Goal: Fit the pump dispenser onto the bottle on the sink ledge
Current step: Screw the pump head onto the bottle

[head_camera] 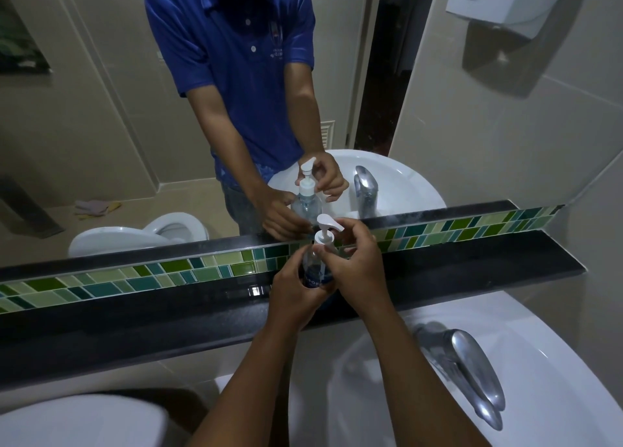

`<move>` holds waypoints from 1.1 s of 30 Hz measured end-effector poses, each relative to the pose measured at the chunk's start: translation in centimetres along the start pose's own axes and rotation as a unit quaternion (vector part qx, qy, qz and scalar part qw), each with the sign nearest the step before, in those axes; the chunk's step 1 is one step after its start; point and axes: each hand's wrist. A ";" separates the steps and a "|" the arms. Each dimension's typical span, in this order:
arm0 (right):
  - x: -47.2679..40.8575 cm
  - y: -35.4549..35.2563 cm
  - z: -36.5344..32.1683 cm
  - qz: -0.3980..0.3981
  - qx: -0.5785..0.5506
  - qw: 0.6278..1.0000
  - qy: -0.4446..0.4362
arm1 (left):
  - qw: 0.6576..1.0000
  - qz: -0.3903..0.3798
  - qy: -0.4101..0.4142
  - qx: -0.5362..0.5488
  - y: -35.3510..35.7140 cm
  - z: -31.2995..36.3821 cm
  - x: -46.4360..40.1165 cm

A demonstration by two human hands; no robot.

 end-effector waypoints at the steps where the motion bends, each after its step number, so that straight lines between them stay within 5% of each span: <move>1: -0.1 -0.1 0.0 -0.005 0.000 1.000 -0.004 | 1.000 0.000 0.000 -0.001 0.0 0.0 0.0; 5: 0.0 -0.2 0.3 -0.057 0.001 0.998 0.022 | 1.000 0.003 -0.006 0.001 0.0 0.0 0.0; 10: 0.1 0.6 -0.1 0.000 0.040 0.999 -0.020 | 1.000 0.002 -0.008 -0.005 0.1 -0.1 0.0; 17: 0.0 0.2 0.2 -0.036 0.040 0.998 0.019 | 1.000 0.004 -0.008 -0.012 0.1 -0.3 0.0; 25: -0.8 0.7 0.0 0.040 0.020 0.998 0.044 | 1.000 -0.004 -0.013 -0.017 0.3 -0.6 0.1; 33: -0.2 1.0 0.4 -0.010 0.001 1.000 0.029 | 1.000 0.004 -0.001 -0.007 0.3 -0.4 0.1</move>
Point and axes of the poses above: each hand's wrist, its own x-axis away from the middle knuckle, its own y-axis out of the palm, z = x × y, and after that the axes turned 9 degrees about y, right-handed
